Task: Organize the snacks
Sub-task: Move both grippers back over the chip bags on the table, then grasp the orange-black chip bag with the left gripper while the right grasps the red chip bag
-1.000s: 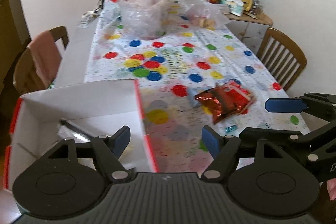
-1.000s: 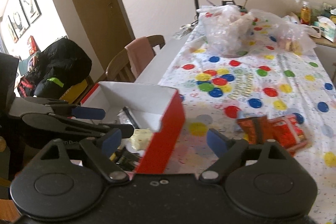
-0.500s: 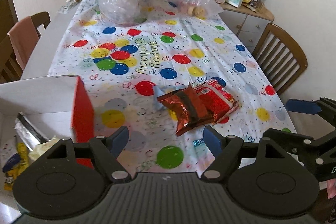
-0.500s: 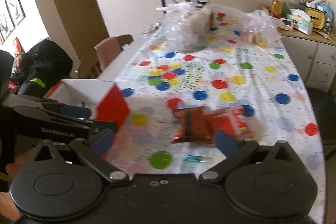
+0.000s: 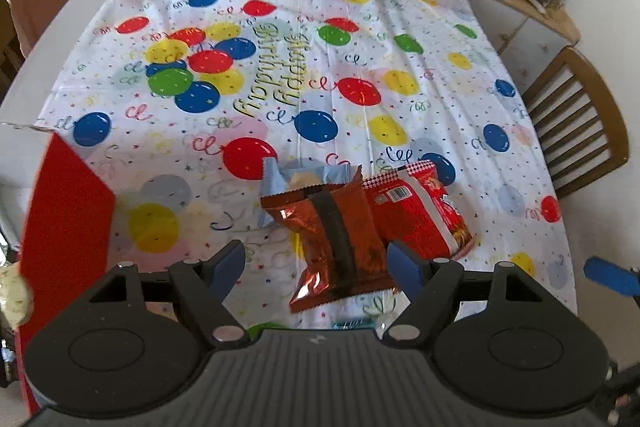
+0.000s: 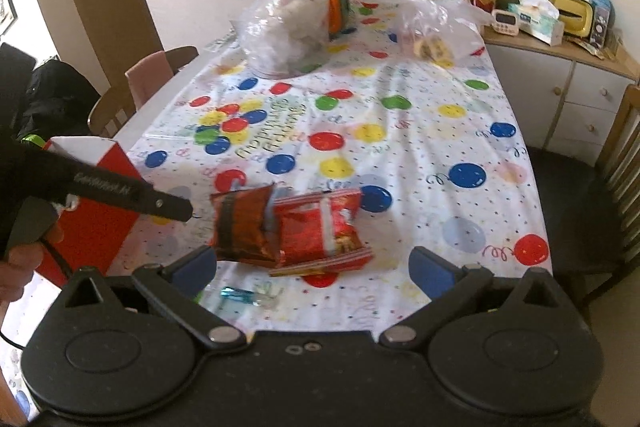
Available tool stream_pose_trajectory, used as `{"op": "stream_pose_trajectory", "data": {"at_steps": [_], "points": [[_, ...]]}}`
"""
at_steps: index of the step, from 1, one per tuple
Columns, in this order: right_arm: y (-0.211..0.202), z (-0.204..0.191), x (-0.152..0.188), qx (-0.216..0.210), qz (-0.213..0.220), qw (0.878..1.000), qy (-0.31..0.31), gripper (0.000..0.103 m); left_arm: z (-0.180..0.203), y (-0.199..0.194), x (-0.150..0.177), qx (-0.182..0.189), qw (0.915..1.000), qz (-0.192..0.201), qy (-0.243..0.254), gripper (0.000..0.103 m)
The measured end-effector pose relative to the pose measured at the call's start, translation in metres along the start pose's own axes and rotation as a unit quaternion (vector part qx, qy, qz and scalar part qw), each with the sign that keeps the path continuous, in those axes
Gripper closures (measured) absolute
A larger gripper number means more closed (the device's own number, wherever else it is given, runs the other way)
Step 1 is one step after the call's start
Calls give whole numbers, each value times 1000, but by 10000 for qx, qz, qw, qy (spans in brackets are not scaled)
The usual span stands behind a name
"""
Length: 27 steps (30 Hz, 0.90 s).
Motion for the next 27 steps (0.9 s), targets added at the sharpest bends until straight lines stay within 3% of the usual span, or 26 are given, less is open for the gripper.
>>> {"op": "stream_pose_trajectory", "data": {"at_steps": [12, 24, 27], "points": [[32, 26, 3, -87, -319, 9994, 50, 0, 13, 47, -18, -159, 9982, -395, -416, 25], [69, 28, -6, -121, -547, 9984, -14, 0, 11, 64, -10, -245, 9975, -563, -336, 25], [84, 27, -9, -114, -652, 9978, -49, 0, 8, 63, -9, -205, 9980, -510, -295, 38]]}}
Point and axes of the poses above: each gripper's, at about its wrist camera, not at the fingertips, and y roughly the way its jaws point, z to its right, x to its underside, the point moved 1 cm from there along y, roughly the way its jaws point, and after that the axes turned 2 degrees about -z, right-handed, at the moved point
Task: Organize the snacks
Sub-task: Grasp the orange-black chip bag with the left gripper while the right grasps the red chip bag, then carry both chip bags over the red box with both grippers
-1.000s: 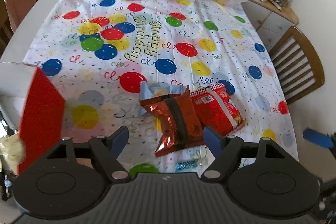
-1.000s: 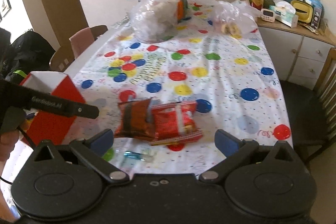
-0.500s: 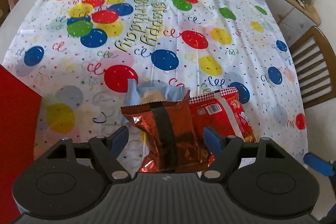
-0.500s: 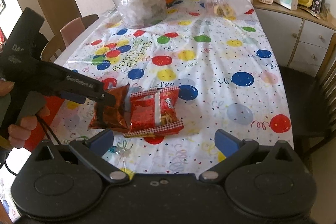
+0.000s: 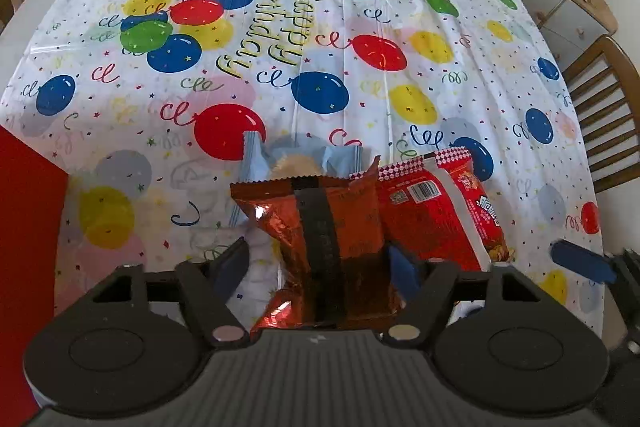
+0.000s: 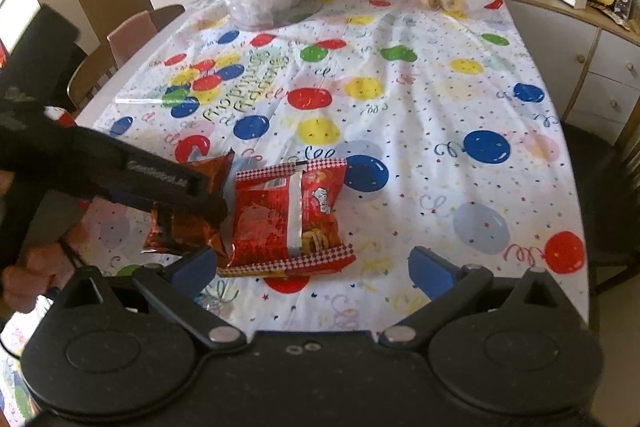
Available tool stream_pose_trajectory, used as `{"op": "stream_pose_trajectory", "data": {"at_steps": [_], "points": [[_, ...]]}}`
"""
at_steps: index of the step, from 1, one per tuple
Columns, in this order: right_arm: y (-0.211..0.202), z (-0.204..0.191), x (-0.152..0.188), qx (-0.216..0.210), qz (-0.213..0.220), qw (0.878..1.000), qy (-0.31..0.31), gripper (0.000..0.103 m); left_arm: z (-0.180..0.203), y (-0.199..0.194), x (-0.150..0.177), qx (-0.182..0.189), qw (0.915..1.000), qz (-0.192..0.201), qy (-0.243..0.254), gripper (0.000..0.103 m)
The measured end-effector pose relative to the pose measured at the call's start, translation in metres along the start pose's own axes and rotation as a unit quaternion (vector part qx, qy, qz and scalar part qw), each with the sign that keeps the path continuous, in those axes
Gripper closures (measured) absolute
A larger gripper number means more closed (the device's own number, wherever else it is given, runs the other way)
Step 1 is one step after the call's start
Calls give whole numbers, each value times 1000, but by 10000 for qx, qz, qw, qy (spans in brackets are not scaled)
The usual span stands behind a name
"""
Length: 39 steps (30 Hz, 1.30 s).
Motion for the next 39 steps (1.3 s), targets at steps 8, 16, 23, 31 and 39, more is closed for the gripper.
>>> {"op": "stream_pose_trajectory", "data": {"at_steps": [8, 16, 23, 31, 39], "points": [[36, -17, -11, 83, -233, 9990, -368, 1, -21, -9, 6, 105, 9998, 72, -139, 56], [64, -37, -20, 269, -427, 9955, -799, 2, -36, -21, 15, 142, 9995, 150, -239, 56], [75, -40, -21, 384, -580, 9941, -827, 24, -37, -26, 20, 166, 9995, 179, -210, 57], [66, -41, -19, 367, -547, 9951, -739, 31, -32, -37, 27, 162, 9997, 200, -55, 57], [28, -44, -19, 303, -300, 9972, -607, 31, -30, -62, 34, 184, 9993, 286, 147, 57]]}}
Point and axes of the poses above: each gripper's, at about its wrist camera, not at the fingertips, and y roughly the way its jaws point, z to its right, x to its underside, the point moved 1 cm from there along y, roughly the way its jaws point, and after that the axes turned 2 degrees about -z, right-handed, at the moved point
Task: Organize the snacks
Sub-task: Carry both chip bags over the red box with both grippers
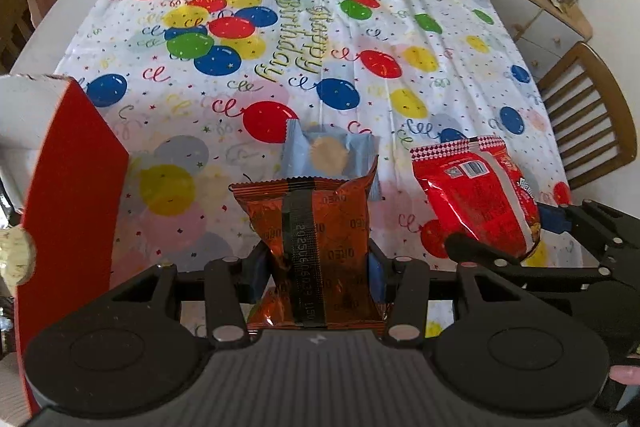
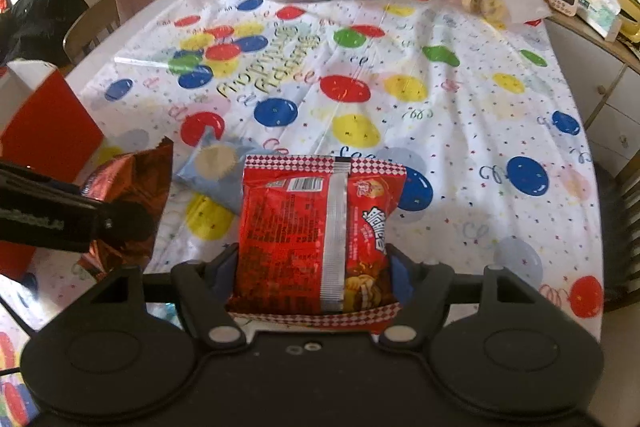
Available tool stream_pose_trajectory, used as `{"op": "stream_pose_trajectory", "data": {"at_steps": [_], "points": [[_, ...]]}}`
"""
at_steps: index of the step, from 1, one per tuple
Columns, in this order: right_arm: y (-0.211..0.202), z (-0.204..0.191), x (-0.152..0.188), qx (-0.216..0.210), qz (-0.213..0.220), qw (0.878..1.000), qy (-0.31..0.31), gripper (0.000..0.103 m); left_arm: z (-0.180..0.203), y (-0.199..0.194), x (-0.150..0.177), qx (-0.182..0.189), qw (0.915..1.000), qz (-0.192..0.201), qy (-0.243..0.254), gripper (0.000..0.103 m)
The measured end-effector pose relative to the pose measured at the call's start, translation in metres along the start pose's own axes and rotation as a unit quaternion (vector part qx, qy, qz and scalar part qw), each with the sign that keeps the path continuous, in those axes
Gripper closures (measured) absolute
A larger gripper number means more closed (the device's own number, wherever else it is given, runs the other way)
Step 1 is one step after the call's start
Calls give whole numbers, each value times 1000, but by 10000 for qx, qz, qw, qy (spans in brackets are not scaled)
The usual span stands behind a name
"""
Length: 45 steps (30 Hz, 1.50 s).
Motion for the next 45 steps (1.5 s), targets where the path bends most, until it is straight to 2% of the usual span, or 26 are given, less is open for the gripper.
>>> {"op": "stream_pose_trajectory", "data": {"at_steps": [12, 21, 32, 45], "points": [[-68, -23, 10, -98, 362, 9993, 91, 31, -6, -51, 17, 198, 9989, 145, 388, 56], [-108, -53, 13, -111, 629, 9979, 120, 31, -37, -90, 24, 339, 9977, 298, 511, 56], [-134, -116, 4, -274, 884, 9957, 20, 31, -105, -134, 24, 210, 9971, 541, 502, 56], [-124, -203, -17, -391, 983, 9943, -165, 31, -204, -161, 24, -117, 9974, 638, 322, 56]]}}
Point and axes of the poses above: each gripper's, at about its wrist camera, not at the fingertips, and y roughly the way its jaws point, z to its right, x to its underside, the point moved 1 cm from there along y, roughly the way its jaws point, and after that the axes turned 2 degrees about -z, right-handed, at the moved point
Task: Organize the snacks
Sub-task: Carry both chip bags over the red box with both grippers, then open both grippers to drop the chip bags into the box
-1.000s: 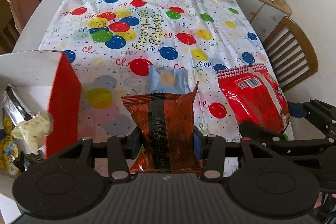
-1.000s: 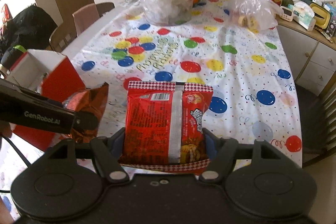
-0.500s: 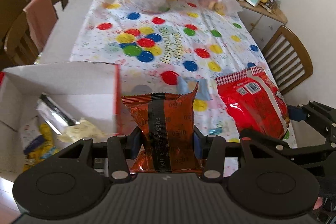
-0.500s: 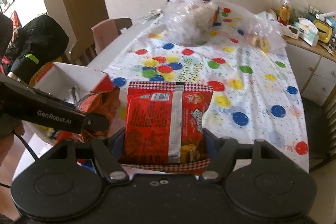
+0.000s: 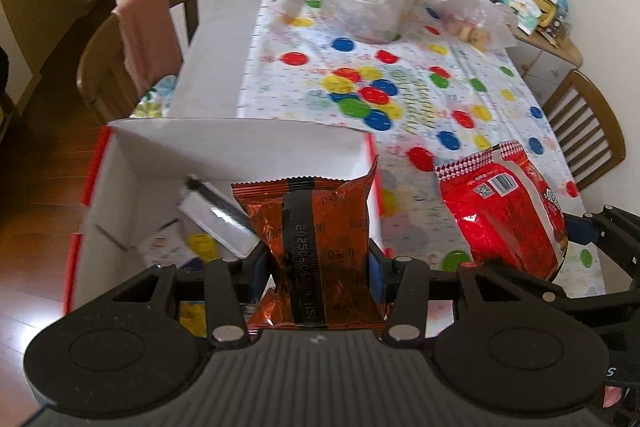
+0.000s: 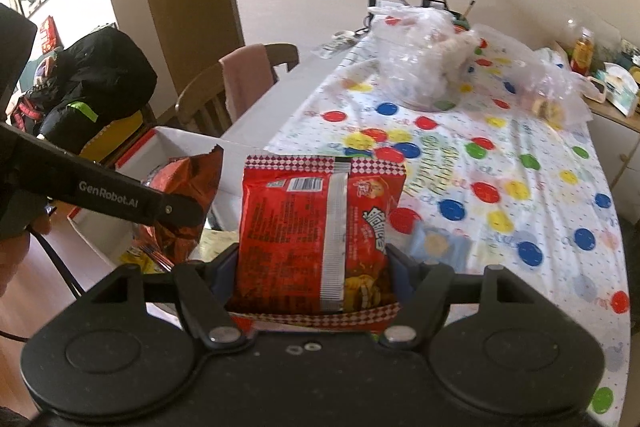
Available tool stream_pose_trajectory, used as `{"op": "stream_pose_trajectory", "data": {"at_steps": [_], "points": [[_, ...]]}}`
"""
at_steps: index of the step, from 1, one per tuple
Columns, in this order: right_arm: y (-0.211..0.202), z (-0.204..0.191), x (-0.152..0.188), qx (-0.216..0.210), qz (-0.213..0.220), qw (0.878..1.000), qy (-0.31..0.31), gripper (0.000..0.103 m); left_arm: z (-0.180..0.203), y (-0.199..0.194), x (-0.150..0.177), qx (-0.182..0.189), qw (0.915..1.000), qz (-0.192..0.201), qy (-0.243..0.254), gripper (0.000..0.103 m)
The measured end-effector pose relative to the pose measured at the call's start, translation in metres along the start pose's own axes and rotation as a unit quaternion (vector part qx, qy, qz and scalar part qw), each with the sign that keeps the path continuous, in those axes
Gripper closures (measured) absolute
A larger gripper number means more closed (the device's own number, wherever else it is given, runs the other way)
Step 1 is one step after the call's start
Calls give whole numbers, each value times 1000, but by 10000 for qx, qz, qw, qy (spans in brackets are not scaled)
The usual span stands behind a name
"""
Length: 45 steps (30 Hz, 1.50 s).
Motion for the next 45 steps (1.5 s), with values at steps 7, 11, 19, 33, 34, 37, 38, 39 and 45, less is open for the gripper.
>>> {"op": "stream_pose_trajectory", "data": {"at_steps": [7, 11, 19, 33, 34, 37, 38, 39, 45], "points": [[24, -46, -8, -15, -24, 9999, -120, 31, -45, 1, 0, -233, 9997, -86, -51, 56], [43, -67, -12, -26, -84, 9998, -181, 31, -71, 6, 1, -356, 9990, -198, -160, 56], [92, -103, -14, 5, -313, 9986, -421, 31, -102, 32, 7, -580, 9966, -481, -340, 57], [157, -134, -11, 132, -764, 9937, -812, 31, -119, 43, 26, -537, 9956, -601, -478, 57], [160, -133, -11, 121, -800, 9934, -808, 31, -118, 43, 27, -528, 9957, -602, -474, 57], [166, -132, -9, 117, -908, 9927, -782, 31, -116, 42, 28, -532, 9959, -577, -456, 57], [168, -132, -7, 104, -954, 9923, -786, 30, -116, 42, 29, -536, 9959, -568, -450, 57], [168, -133, -6, 110, -978, 9920, -791, 30, -115, 41, 29, -538, 9960, -556, -449, 57], [161, -133, -7, 65, -931, 9928, -753, 27, -108, 30, 30, -502, 9974, -366, -371, 57]]}}
Point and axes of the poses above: each gripper's, at about its wrist camera, not at the fingertips, and y roughly the way its jaws point, z to its right, x to its underside, the point moved 1 cm from there along y, roughly the way its jaws point, and after that the axes turned 2 degrees about -z, right-handed, at the moved point
